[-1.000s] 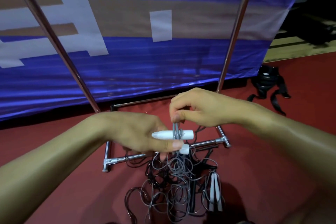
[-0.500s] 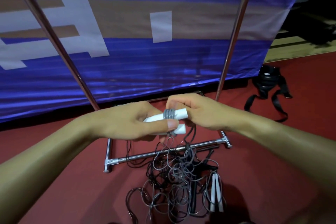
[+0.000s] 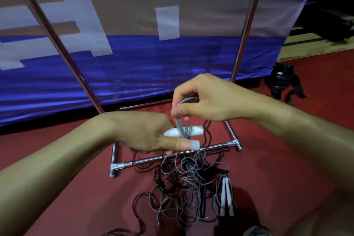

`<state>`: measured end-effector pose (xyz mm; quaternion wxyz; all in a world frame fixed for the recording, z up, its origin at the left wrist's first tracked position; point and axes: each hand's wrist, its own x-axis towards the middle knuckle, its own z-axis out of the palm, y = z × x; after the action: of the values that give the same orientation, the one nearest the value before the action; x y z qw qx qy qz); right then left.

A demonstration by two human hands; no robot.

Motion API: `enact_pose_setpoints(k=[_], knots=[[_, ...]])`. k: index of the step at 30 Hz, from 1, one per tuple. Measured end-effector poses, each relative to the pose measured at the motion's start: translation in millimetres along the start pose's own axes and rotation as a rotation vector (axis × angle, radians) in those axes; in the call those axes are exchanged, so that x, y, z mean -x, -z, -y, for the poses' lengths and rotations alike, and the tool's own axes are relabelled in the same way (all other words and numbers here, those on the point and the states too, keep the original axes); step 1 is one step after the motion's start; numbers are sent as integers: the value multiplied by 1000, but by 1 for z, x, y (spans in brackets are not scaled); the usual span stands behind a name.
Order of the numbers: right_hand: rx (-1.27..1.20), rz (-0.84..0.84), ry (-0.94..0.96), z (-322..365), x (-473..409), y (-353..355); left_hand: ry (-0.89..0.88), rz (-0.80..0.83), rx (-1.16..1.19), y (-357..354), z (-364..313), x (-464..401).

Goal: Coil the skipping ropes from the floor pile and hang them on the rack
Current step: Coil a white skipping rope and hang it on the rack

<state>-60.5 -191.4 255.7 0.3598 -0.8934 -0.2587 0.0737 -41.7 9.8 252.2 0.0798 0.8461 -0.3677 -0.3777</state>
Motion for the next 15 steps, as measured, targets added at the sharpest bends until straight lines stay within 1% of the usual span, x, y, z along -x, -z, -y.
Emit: enact_pose_setpoints(k=[2, 5, 8, 12, 15], knots=[[-33, 34, -8, -10, -3, -3, -37, -40, -38, 0, -3, 0], [-139, 72, -29, -29, -2, -6, -21, -163, -58, -4, -5, 4], [-253, 44, -48, -39, 1, -9, -56, -249, 19, -3, -1, 6], [-218, 24, -53, -41, 0, -25, -181, -307, 201, -4, 4, 10], [-224, -26, -93, -37, 0, -37, -153, -502, 332, -1, 8, 7]])
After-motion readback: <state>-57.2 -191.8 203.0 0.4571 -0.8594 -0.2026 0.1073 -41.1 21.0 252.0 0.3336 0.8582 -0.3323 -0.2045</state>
